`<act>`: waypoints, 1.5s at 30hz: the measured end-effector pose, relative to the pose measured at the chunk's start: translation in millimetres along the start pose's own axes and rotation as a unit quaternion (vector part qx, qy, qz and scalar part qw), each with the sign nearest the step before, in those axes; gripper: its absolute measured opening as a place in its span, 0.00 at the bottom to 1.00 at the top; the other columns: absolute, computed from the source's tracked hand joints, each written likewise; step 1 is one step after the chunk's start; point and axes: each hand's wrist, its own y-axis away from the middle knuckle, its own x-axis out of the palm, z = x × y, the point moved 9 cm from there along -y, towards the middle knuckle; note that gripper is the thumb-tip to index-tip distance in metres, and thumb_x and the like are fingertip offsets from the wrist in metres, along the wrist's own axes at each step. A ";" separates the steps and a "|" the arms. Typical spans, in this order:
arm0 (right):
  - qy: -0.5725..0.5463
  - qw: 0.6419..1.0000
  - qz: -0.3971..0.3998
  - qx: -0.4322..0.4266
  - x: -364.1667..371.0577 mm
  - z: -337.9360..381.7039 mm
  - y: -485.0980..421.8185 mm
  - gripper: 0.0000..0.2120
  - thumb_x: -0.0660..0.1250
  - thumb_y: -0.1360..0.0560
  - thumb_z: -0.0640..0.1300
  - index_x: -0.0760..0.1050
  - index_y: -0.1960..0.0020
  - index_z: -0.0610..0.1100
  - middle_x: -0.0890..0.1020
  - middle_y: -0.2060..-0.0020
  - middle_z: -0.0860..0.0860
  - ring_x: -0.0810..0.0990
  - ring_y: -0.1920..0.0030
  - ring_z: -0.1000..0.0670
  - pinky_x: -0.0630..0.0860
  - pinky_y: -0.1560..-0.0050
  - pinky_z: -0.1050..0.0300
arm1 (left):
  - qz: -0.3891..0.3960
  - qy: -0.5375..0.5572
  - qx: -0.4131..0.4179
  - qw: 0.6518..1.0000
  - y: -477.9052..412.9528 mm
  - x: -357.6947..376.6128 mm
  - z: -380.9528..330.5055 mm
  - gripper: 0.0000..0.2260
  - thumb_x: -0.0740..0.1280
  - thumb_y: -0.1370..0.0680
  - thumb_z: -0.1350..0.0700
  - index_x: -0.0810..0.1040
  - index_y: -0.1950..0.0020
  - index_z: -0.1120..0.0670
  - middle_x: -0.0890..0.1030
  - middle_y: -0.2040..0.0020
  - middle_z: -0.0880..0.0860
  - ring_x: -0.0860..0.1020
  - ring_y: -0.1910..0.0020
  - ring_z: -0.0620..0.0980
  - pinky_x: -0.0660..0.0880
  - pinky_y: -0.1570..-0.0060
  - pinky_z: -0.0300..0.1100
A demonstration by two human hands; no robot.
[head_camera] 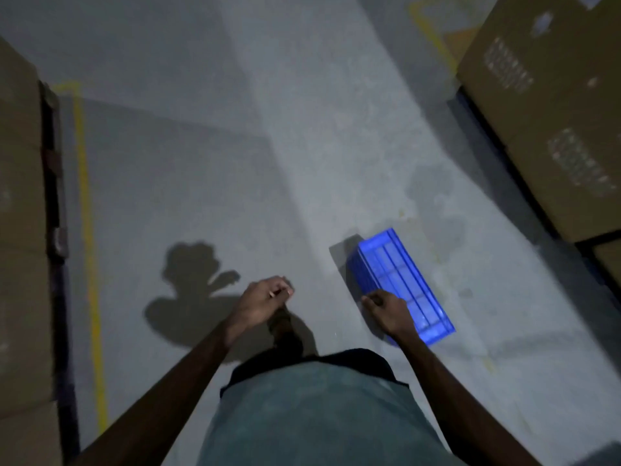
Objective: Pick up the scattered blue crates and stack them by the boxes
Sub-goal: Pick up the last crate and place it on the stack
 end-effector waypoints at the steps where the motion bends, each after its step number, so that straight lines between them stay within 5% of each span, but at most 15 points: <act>1: -0.011 1.000 -0.014 0.004 -8.8 18.2 -14.1 0.12 0.68 0.21 0.54 0.82 0.48 0.47 0.87 0.52 0.47 0.83 0.45 0.43 0.73 0.49 0.53 | 0.013 -0.009 0.007 1.000 -20.5 -15.8 -6.5 0.05 0.69 0.22 0.44 0.80 0.57 0.38 0.83 0.59 0.36 0.79 0.58 0.34 0.73 0.53 0.34; 4: -0.023 0.999 -0.040 0.009 -26.4 59.7 -61.2 0.10 0.68 0.21 0.54 0.82 0.48 0.48 0.87 0.53 0.46 0.83 0.46 0.43 0.74 0.49 0.52 | 0.061 -0.048 0.012 0.997 -82.4 -50.8 -19.1 0.08 0.69 0.19 0.51 0.79 0.57 0.39 0.82 0.59 0.35 0.77 0.57 0.32 0.71 0.52 0.34; 8: -0.073 0.993 -0.082 0.048 -53.7 83.1 -122.5 0.10 0.68 0.22 0.56 0.82 0.48 0.50 0.87 0.52 0.49 0.84 0.46 0.45 0.78 0.46 0.51 | 0.094 -0.059 0.023 0.993 -165.4 -80.2 -53.6 0.06 0.70 0.20 0.48 0.80 0.56 0.42 0.81 0.62 0.31 0.78 0.61 0.31 0.72 0.56 0.33; 13: -0.149 0.974 -0.134 0.105 -81.2 77.5 -195.8 0.11 0.69 0.22 0.55 0.83 0.49 0.48 0.87 0.53 0.49 0.84 0.48 0.47 0.78 0.47 0.51 | 0.167 -0.114 0.081 0.976 -274.7 -78.9 -114.2 0.13 0.64 0.29 0.37 0.82 0.55 0.43 0.85 0.55 0.44 0.81 0.54 0.42 0.75 0.50 0.40; 16: -0.192 0.959 -0.151 0.146 -94.8 60.6 -230.7 0.11 0.69 0.21 0.54 0.83 0.47 0.48 0.87 0.53 0.48 0.84 0.48 0.46 0.76 0.50 0.53 | 0.202 -0.149 0.100 0.963 -340.1 -72.2 -157.1 0.04 0.69 0.24 0.45 0.81 0.56 0.43 0.85 0.54 0.47 0.80 0.55 0.43 0.74 0.50 0.39; 20: -0.239 0.931 -0.172 0.216 -116.3 37.1 -256.5 0.10 0.69 0.22 0.54 0.83 0.48 0.50 0.87 0.54 0.48 0.84 0.48 0.45 0.75 0.50 0.53 | 0.226 -0.103 0.100 0.963 -409.9 -66.4 -218.9 0.04 0.69 0.25 0.48 0.83 0.56 0.47 0.85 0.59 0.45 0.83 0.56 0.47 0.78 0.52 0.42; 25: -0.328 0.862 -0.277 0.271 -175.6 21.1 -259.6 0.07 0.69 0.22 0.53 0.82 0.51 0.50 0.84 0.59 0.53 0.83 0.55 0.50 0.76 0.54 0.54 | 0.306 -0.110 0.101 0.940 -471.0 -35.1 -287.2 0.05 0.67 0.18 0.61 0.83 0.50 0.58 0.85 0.55 0.61 0.81 0.59 0.49 0.79 0.56 0.40; 33: -0.392 0.748 -0.339 0.414 -170.0 10.8 -230.6 0.09 0.67 0.23 0.59 0.80 0.53 0.55 0.85 0.55 0.54 0.83 0.51 0.49 0.74 0.51 0.54 | 0.463 -0.236 0.120 0.846 -527.1 63.5 -354.7 0.06 0.69 0.19 0.56 0.84 0.51 0.55 0.86 0.59 0.54 0.80 0.64 0.48 0.77 0.58 0.39; 38: -0.381 0.676 -0.360 0.519 -143.7 30.4 -210.5 0.10 0.66 0.23 0.59 0.79 0.48 0.54 0.85 0.54 0.55 0.82 0.48 0.48 0.77 0.50 0.53 | 0.565 -0.343 0.198 0.723 -540.2 127.7 -381.8 0.06 0.68 0.18 0.59 0.83 0.49 0.59 0.84 0.58 0.56 0.80 0.67 0.37 0.74 0.66 0.30; 42: -0.372 0.640 -0.352 0.573 -133.4 52.9 -205.1 0.13 0.63 0.22 0.60 0.79 0.45 0.54 0.85 0.51 0.55 0.81 0.47 0.49 0.78 0.50 0.52 | 0.593 -0.413 0.228 0.652 -559.2 168.9 -400.2 0.07 0.69 0.19 0.55 0.83 0.51 0.58 0.86 0.56 0.57 0.84 0.57 0.52 0.78 0.62 0.38; 45: -0.371 0.634 -0.327 0.594 -126.1 57.5 -203.1 0.13 0.62 0.22 0.59 0.77 0.44 0.54 0.84 0.49 0.52 0.81 0.47 0.47 0.78 0.51 0.51 | 0.590 -0.433 0.247 0.635 -557.8 196.6 -411.2 0.09 0.70 0.19 0.52 0.83 0.51 0.57 0.86 0.58 0.56 0.82 0.62 0.53 0.78 0.58 0.41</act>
